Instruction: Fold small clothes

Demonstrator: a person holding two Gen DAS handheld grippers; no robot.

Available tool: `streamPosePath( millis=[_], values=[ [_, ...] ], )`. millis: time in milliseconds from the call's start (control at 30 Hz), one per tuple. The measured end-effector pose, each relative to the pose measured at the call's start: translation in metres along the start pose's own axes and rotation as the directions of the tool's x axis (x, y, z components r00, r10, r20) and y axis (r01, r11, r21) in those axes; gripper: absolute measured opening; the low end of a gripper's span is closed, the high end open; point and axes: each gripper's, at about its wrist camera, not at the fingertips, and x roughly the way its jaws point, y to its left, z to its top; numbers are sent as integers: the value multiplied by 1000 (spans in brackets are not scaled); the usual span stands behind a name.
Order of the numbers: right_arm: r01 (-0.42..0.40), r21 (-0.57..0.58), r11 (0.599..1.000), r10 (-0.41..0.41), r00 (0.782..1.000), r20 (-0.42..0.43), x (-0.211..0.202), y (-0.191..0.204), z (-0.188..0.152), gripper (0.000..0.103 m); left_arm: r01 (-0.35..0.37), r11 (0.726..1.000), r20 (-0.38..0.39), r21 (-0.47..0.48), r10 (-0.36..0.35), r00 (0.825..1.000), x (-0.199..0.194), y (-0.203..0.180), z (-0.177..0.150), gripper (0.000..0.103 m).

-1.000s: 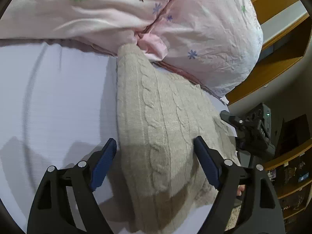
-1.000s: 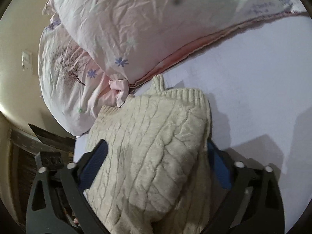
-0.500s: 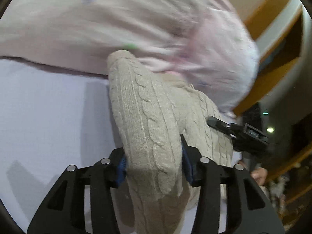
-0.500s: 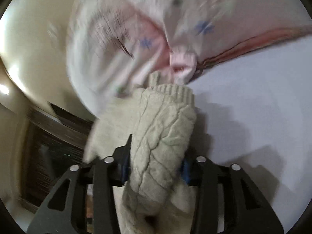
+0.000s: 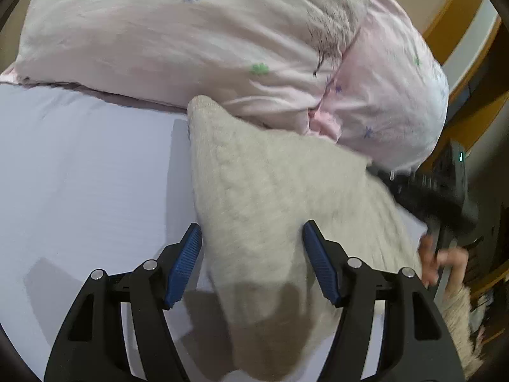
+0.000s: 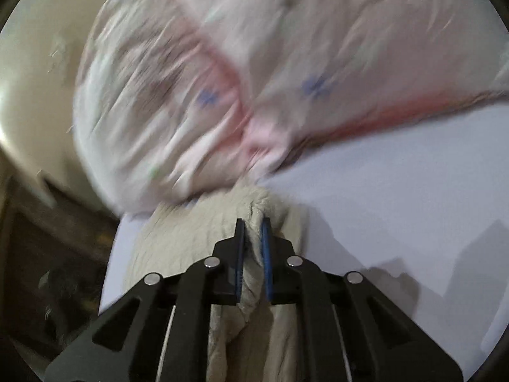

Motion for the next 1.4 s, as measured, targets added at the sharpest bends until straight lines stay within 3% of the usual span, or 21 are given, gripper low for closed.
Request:
streamPosePath(
  millis=[133, 233, 267, 300, 367, 433, 533, 567, 633, 767, 800, 867, 933, 1033, 1233, 1400],
  values=[
    [150, -36, 988, -151, 988, -26, 16, 4, 0, 10, -10, 1000, 10, 13, 9, 1000, 4, -6, -1, 67],
    [250, -120, 961, -244, 968, 67, -7, 20, -15, 22, -33, 998, 48, 62, 30, 998, -14, -13, -7, 67],
    [276, -125, 953, -265, 959, 98, -15, 23, -18, 33, -59, 994, 66, 93, 53, 996, -24, -16, -12, 69],
    [332, -124, 935, -313, 938, 148, -31, 27, -25, 44, -90, 989, 83, 118, 80, 993, -33, -17, -17, 80],
    [383, -123, 915, -350, 909, 224, -64, 21, -38, 101, -197, 968, 128, 154, 178, 976, -53, -21, -32, 102],
    [421, -129, 898, -368, 879, 304, -96, 23, -64, 101, -257, 949, 145, 184, 233, 962, -62, -25, -45, 102],
    [522, -147, 840, -481, 843, 243, -106, 29, -98, 101, -276, 937, 69, 214, 267, 961, -60, -28, -69, 102],
    [525, -185, 831, -493, 848, 196, -102, 32, -114, 101, -263, 939, 45, 220, 260, 965, -57, -28, -73, 102],
    [469, -244, 849, -444, 883, 155, -97, 36, -137, 101, -256, 938, 15, 233, 260, 966, -50, -30, -84, 102],
    [393, -312, 865, -384, 919, 92, -80, 51, -172, 101, -312, 911, -18, 270, 329, 944, -33, -37, -96, 102],
    [387, -322, 864, -385, 920, 75, -71, 56, -176, 100, -301, 916, -29, 265, 320, 947, -30, -36, -96, 102],
    [400, -335, 853, -409, 911, 46, -58, 62, -183, 93, -296, 922, -46, 249, 317, 947, -24, -33, -97, 102],
    [411, -339, 846, -428, 903, 27, -51, 63, -185, 89, -331, 909, -26, 255, 349, 937, -22, -35, -99, 102],
    [437, -350, 829, -453, 891, 40, -44, 67, -188, 91, -357, 896, -13, 266, 373, 928, -19, -37, -101, 102],
    [454, -397, 798, -483, 875, 30, -33, 72, -194, 101, -365, 895, -2, 256, 378, 926, -19, -36, -99, 102],
    [454, -399, 797, -485, 874, 27, -33, 70, -194, 101, -365, 895, -1, 257, 378, 926, -20, -36, -100, 102]
  ],
)
